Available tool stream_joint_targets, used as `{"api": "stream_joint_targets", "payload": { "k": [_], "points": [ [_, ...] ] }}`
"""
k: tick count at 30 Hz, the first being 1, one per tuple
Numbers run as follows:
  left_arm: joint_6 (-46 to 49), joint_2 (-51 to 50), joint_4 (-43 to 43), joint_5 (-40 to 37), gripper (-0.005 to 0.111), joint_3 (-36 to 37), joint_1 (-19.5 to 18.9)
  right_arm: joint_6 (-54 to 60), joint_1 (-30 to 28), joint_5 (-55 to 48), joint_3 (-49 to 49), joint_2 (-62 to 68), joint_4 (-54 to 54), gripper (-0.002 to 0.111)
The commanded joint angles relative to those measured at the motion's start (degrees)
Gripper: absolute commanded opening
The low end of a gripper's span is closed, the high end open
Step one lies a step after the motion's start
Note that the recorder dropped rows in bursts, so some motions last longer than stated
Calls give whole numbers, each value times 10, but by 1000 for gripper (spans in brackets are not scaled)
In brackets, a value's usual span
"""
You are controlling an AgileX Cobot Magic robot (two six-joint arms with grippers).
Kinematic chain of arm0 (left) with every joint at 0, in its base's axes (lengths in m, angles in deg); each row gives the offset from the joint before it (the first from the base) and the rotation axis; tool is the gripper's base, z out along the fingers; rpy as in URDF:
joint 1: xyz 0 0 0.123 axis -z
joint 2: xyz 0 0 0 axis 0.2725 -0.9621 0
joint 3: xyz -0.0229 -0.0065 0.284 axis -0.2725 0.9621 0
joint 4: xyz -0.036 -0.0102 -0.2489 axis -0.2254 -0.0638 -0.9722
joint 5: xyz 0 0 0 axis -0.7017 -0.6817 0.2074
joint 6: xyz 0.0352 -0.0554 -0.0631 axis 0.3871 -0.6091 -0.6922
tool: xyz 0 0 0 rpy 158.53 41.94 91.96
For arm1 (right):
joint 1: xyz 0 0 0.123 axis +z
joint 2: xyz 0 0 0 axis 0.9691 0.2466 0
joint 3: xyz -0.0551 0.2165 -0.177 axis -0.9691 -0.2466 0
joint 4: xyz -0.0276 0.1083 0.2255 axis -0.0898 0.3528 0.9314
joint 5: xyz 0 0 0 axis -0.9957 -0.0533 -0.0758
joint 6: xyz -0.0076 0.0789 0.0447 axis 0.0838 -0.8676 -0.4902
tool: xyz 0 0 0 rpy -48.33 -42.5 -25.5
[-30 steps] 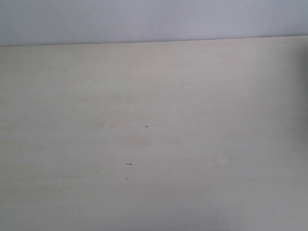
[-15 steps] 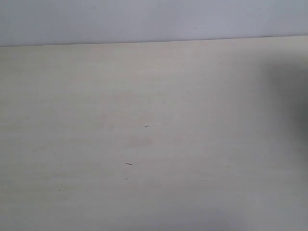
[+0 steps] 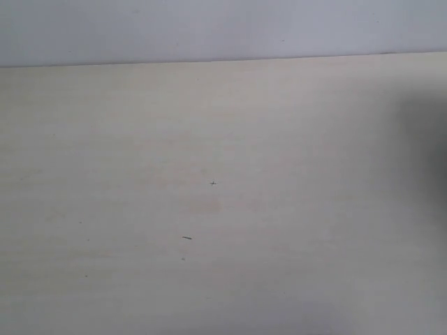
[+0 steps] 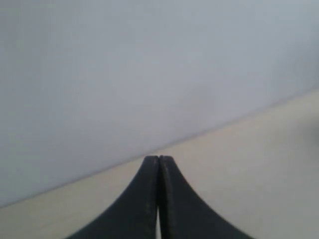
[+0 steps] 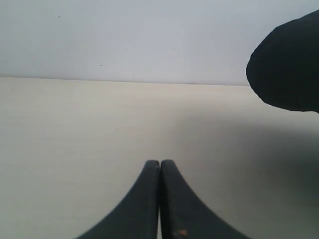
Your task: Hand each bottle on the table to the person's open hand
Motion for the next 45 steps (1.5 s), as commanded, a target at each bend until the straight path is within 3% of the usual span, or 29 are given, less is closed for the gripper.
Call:
{"api": "stream_joint_targets", "payload": {
  "k": [1, 8, 15, 17, 19, 21, 26, 30, 33, 35, 38, 42, 45],
  "points": [
    [-191, 163, 3, 122, 0, 58, 0, -1, -2, 4, -2, -4, -4, 0],
    [-249, 339, 3, 102, 0, 162, 0, -1, -2, 4, -2, -4, -4, 0],
    [-248, 373, 14, 108, 0, 194, -1, -1, -2, 4, -2, -4, -4, 0],
    [-258, 366, 54, 105, 0, 195, -1, -1, -2, 4, -2, -4, -4, 0],
    [-325, 357, 139, 104, 0, 195, -1, -1, -2, 4, -2, -4, -4, 0],
    [-447, 350, 281, 105, 0, 196, -1, -1, -2, 4, -2, -4, -4, 0],
    [-814, 323, 662, 125, 0, 215, -1, -1, -2, 4, -2, -4, -4, 0],
    [-1012, 318, 777, 225, 0, 269, 0, -1, 9, 4, -2, -4, -4, 0],
    [-1113, 324, 839, 244, 0, 301, 5, -1, 20, 4, -2, -4, -4, 0],
    [-1125, 338, 870, 258, 0, 318, 26, -1, 20, 4, -2, -4, -4, 0],
    [-1116, 377, 924, 287, 0, 333, 98, -1, 20, 4, -2, -4, -4, 0],
    [-1030, 415, 943, 262, 0, 334, 204, -1, 20, 4, -2, -4, -4, 0],
    [-1018, 419, 943, 234, 0, 334, 242, -1, 20, 4, -2, -4, -4, 0]
  ]
}}
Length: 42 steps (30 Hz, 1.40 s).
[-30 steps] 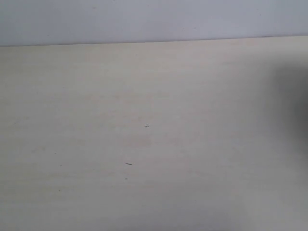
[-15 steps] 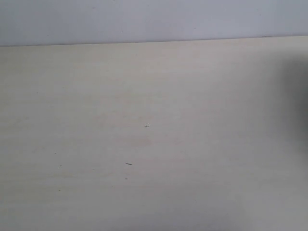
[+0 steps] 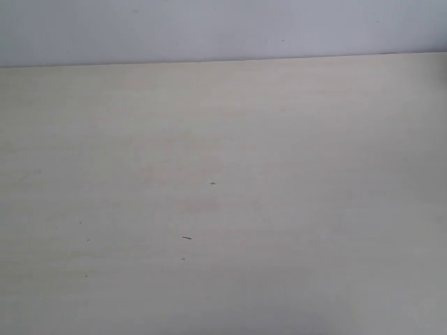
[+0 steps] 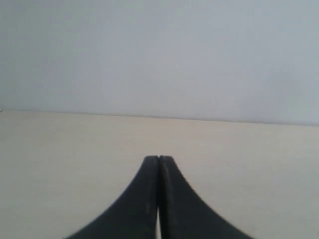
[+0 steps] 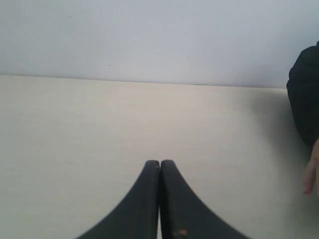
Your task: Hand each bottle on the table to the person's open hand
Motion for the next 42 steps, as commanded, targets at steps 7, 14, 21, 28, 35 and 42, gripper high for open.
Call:
{"api": "stream_joint_targets", "payload": {
  "k": [7, 14, 21, 28, 35, 42],
  "points": [
    [31, 34, -9, -84, 0, 28, 42, -1, 1, 4, -2, -4, -4, 0],
    [31, 70, -9, -86, 0, 80, 25, -1, 1, 4, -2, -4, -4, 0],
    [33, 70, -6, -84, 0, 80, -40, -1, 1, 4, -2, -4, -4, 0],
    [33, 70, -4, -85, 0, 80, -43, -1, 1, 4, -2, -4, -4, 0],
    [33, 70, -4, -85, 0, 80, -43, -1, 1, 5, -2, -4, -4, 0],
    [33, 70, -4, -85, 0, 80, -43, -1, 1, 5, -2, -4, -4, 0]
  ]
}}
